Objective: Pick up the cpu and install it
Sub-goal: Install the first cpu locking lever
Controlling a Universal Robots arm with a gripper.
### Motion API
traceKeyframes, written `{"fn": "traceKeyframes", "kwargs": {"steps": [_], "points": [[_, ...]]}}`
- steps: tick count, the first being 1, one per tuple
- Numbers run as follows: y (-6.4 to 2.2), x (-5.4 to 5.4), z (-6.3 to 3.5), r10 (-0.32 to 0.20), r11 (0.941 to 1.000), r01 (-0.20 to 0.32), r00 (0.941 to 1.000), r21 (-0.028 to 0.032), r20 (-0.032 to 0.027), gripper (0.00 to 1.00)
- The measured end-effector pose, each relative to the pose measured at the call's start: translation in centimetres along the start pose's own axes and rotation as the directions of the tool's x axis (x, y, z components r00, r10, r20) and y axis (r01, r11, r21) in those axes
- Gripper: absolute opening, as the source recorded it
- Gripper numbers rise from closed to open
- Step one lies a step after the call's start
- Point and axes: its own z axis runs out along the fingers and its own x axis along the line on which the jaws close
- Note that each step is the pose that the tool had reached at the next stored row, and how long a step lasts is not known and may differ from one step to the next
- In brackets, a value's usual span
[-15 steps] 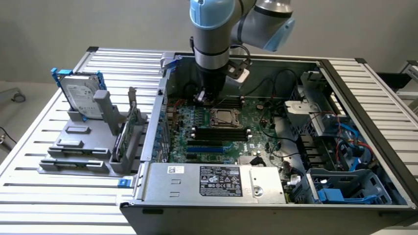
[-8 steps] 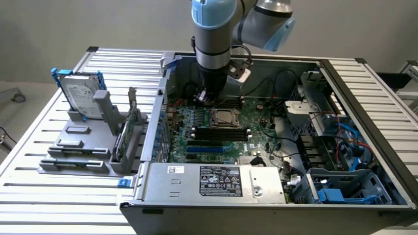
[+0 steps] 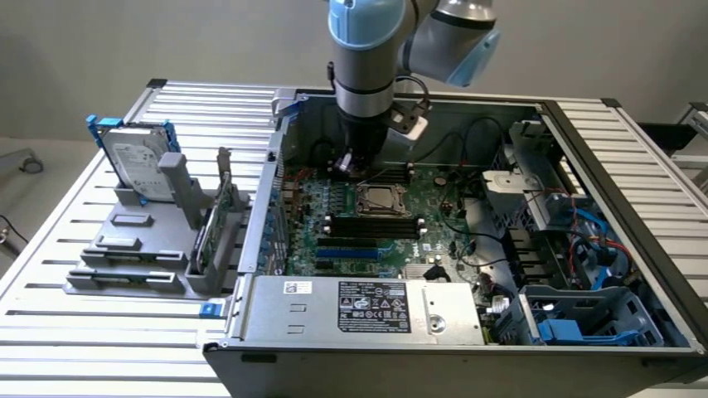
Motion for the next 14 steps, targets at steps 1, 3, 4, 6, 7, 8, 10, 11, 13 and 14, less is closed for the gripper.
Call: {"fn": "traceKeyframes", "kwargs": {"steps": [1, 3, 4, 6, 7, 8, 10, 11, 13, 14], "points": [[0.05, 0.03, 0.01, 0.0, 1.0, 0.0, 1.0, 0.0001, 0.0, 0.11], [0.18, 0.12, 0.03, 0.0, 1.0, 0.0, 1.0, 0.0007, 0.0005, 0.11], [0.24, 0.15, 0.04, 0.0, 1.0, 0.0, 1.0, 0.001, 0.0007, 0.11], [0.37, 0.24, 0.05, 0.0, 1.0, 0.0, 1.0, 0.0018, 0.0013, 0.11], [0.44, 0.28, 0.06, 0.001, 1.0, -0.001, 1.0, 0.0022, 0.0016, 0.11], [0.5, 0.32, 0.07, 0.001, 1.0, -0.001, 1.0, 0.0026, 0.0019, 0.11], [0.62, 0.39, 0.11, 0.001, 1.0, -0.001, 1.0, 0.0037, 0.0025, 0.11], [0.68, 0.43, 0.13, 0.001, 1.0, -0.001, 1.0, 0.0046, 0.0031, 0.11], [0.74, 0.46, 0.16, 0.002, 1.0, -0.002, 1.0, 0.0072, 0.005, 0.11], [0.76, 0.47, 0.17, 0.002, 1.0, -0.002, 1.0, 0.0089, 0.0063, 0.11]]}}
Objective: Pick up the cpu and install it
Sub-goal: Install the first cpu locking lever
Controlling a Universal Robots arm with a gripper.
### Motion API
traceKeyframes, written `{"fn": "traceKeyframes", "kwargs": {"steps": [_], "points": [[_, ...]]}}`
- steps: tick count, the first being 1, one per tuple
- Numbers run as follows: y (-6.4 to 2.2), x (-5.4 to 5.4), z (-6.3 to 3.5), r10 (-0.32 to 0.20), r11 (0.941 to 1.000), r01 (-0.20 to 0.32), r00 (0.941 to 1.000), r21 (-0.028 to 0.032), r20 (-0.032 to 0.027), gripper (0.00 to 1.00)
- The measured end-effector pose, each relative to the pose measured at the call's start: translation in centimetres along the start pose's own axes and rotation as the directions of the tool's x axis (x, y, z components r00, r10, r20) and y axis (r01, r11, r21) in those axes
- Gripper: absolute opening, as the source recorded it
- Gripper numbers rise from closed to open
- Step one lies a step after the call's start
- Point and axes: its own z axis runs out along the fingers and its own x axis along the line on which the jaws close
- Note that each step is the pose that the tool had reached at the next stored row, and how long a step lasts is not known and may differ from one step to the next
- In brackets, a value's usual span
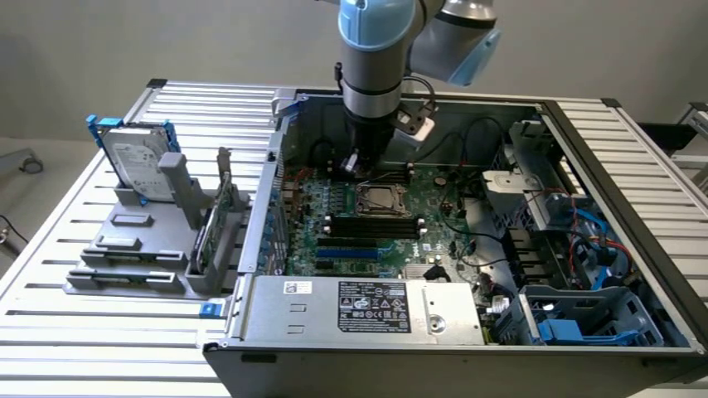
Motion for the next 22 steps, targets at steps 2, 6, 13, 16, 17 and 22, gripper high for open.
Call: {"fn": "traceKeyframes", "kwargs": {"steps": [2, 6, 13, 16, 17, 22], "points": [[0.02, 0.01, 0.03, 0.001, 1.0, -0.001, 1.0, 0.0038, 0.0024, 0.11], [0.04, 0.01, 0.07, 0.004, 0.9999, -0.005, 0.9999, 0.0136, 0.0092, 0.11], [0.04, 0.06, 0.11, 0.009, 0.9997, -0.009, 0.9998, 0.0237, 0.0161, 0.11], [0.08, 0.12, 0.13, 0.009, 0.9996, -0.009, 0.9998, 0.0248, 0.017, 0.11], [0.1, 0.14, 0.13, 0.009, 0.9996, -0.01, 0.9998, 0.025, 0.0171, 0.11], [0.18, 0.24, 0.17, 0.009, 0.9996, -0.01, 0.9998, 0.0256, 0.0174, 0.11]]}}
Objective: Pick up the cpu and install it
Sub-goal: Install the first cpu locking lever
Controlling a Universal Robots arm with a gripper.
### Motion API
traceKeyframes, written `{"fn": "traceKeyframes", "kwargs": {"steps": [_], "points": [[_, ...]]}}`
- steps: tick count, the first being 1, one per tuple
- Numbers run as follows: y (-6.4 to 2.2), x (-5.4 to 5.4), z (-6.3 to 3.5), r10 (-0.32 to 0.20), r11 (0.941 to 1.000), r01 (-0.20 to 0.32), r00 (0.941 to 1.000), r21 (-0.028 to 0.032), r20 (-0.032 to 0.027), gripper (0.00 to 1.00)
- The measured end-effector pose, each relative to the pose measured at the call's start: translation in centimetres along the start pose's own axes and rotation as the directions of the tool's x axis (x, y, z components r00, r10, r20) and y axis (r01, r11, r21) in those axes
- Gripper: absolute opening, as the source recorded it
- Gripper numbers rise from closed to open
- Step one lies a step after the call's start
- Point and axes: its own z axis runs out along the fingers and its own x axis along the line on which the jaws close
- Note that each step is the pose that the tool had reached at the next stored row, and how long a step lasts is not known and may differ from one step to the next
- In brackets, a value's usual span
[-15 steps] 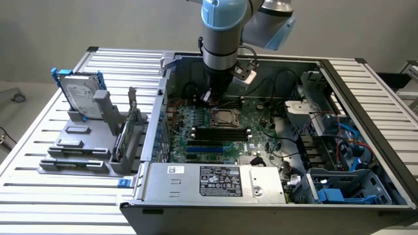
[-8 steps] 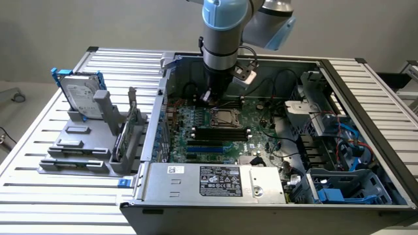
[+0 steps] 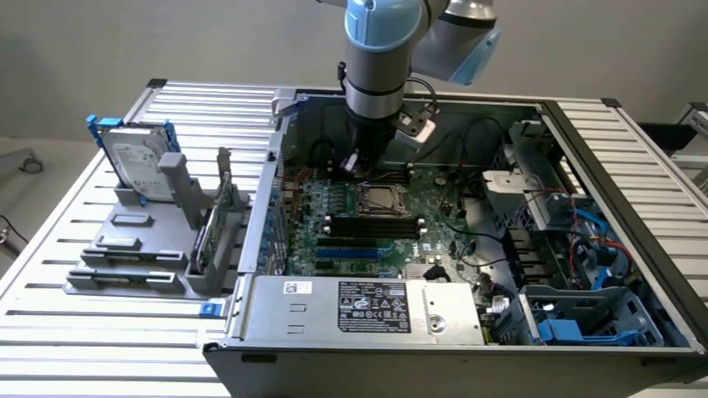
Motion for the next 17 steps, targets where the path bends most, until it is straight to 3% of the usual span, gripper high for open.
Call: {"fn": "traceKeyframes", "kwargs": {"steps": [17], "points": [[0.54, 0.46, 0.16, 0.0, 1.0, 0.0, 1.0, 0.0011, 0.0005, 0.11]]}}
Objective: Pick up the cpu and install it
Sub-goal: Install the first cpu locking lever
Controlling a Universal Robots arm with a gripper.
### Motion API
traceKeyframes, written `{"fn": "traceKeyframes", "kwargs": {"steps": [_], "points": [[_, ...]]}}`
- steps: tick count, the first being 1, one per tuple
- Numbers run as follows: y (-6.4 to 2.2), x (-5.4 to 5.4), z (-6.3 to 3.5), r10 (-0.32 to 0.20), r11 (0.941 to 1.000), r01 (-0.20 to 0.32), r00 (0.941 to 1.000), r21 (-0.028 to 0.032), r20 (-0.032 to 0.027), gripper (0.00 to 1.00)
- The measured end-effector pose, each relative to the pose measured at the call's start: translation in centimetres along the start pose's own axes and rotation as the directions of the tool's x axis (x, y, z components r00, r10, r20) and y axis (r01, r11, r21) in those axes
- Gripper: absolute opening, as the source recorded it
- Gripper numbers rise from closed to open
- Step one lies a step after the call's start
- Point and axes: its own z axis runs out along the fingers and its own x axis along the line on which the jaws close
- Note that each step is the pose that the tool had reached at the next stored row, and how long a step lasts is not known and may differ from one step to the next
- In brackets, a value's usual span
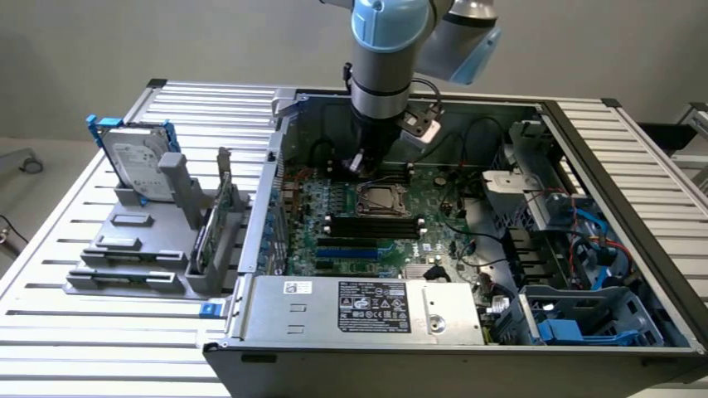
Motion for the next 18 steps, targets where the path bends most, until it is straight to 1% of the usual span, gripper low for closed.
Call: {"fn": "traceKeyframes", "kwargs": {"steps": [18], "points": [[0.7, 0.43, 0.3, 0.0, 1.0, 0.0, 1.0, 0.0004, 0.0003, 0.11]]}}
